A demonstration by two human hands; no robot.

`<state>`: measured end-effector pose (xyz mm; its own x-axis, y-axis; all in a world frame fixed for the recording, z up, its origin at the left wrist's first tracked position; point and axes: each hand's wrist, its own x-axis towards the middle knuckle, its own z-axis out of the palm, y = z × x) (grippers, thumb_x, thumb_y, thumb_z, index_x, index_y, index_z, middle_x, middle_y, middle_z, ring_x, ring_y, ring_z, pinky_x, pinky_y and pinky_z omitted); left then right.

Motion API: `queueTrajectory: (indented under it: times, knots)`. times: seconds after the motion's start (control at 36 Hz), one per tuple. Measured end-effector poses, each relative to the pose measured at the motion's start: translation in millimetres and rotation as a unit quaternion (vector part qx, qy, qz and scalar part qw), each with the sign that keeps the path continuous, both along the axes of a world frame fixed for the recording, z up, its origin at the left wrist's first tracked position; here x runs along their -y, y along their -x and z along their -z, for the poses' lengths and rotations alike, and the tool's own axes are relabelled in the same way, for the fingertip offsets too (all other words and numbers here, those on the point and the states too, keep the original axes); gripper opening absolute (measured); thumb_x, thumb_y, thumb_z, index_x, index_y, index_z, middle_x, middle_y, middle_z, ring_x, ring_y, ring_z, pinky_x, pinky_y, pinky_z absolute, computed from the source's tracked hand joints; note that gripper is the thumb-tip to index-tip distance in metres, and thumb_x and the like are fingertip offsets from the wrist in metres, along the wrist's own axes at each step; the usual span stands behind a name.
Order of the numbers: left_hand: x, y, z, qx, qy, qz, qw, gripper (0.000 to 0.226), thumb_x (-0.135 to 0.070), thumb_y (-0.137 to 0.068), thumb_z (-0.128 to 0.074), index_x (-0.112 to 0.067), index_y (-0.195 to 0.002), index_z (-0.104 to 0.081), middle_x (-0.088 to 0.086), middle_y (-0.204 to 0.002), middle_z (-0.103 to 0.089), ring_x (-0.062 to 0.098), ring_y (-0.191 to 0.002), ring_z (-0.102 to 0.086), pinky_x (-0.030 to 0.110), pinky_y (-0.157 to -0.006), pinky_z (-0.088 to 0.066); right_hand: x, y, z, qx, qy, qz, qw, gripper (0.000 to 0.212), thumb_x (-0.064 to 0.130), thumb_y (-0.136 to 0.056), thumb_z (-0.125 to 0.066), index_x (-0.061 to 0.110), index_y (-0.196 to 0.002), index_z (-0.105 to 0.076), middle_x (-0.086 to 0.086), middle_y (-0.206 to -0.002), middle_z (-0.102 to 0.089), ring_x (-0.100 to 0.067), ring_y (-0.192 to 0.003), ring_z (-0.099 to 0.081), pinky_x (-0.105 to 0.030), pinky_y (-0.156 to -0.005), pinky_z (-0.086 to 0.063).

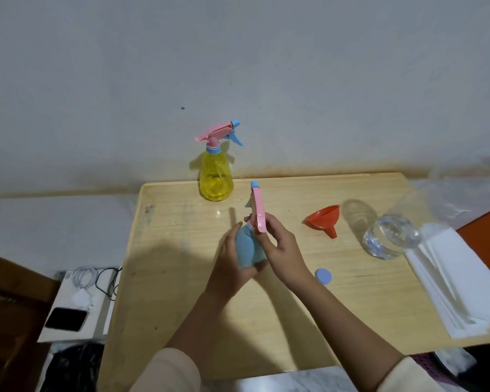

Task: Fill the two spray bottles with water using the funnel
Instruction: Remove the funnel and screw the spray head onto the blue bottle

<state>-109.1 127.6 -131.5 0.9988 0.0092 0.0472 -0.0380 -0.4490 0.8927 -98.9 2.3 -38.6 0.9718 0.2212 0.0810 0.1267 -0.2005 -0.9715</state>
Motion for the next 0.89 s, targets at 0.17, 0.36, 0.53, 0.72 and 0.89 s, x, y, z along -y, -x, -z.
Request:
queueTrajectory:
  times: [0.17,0.36,0.53,0.72,0.89]
  knots:
    - [1,-3,-17,0.018,0.009,0.024,1.0,0.097,-0.059,-0.063,-0.076,-0.029,-0.143,-0.03,-0.003,-0.138,-0.046,0.016,-0.123,-0.049,0.043,-0.098,-0.048,17,-19,-19,-0.031,-0.053,0.009,0.998,0.022,0.01,-0.094,-0.052,0.018,-0.114,-0.057,0.006,-0.108,-0.066,0.005,-0.099,-0.06,-0.014,-0.088,-0.046]
    - [10,-3,-60,0.017,0.042,0.055,0.997,0.087,-0.061,-0.066,-0.071,-0.062,-0.134,-0.017,-0.014,-0.137,-0.044,0.012,-0.118,-0.051,0.042,-0.094,-0.051,41,-37,-52,-0.075,-0.081,0.003,0.994,0.018,0.014,-0.093,-0.054,0.01,-0.107,-0.064,-0.001,-0.1,-0.069,-0.007,-0.094,-0.064,-0.022,-0.087,-0.049]
    - [22,-2,-82,0.025,0.039,0.069,0.997,0.092,-0.059,-0.067,-0.069,-0.055,-0.141,-0.015,-0.021,-0.139,-0.041,0.008,-0.123,-0.047,0.041,-0.1,-0.046,28,-26,-56,-0.052,-0.148,0.122,0.98,0.017,0.018,-0.086,-0.065,0.009,-0.099,-0.059,0.001,-0.088,-0.062,-0.008,-0.082,-0.057,-0.019,-0.072,-0.046]
    - [33,2,-100,0.029,0.005,0.08,0.996,0.095,-0.062,-0.064,-0.067,-0.054,-0.141,-0.013,-0.013,-0.134,-0.042,0.01,-0.12,-0.047,0.04,-0.099,-0.047,23,-18,-66,0.015,-0.043,0.243,0.969,0.018,0.035,-0.088,-0.062,0.018,-0.095,-0.061,-0.008,-0.098,-0.061,-0.009,-0.086,-0.056,-0.018,-0.071,-0.041]
    - [34,2,-113,0.039,0.035,0.047,0.998,0.092,-0.063,-0.068,-0.067,-0.05,-0.143,-0.016,-0.01,-0.133,-0.045,0.015,-0.118,-0.05,0.045,-0.093,-0.05,36,-12,-83,-0.052,-0.128,0.124,0.983,0.032,0.036,-0.099,-0.04,0.019,-0.114,-0.063,0.006,-0.104,-0.066,0.0,-0.09,-0.06,-0.015,-0.076,-0.048]
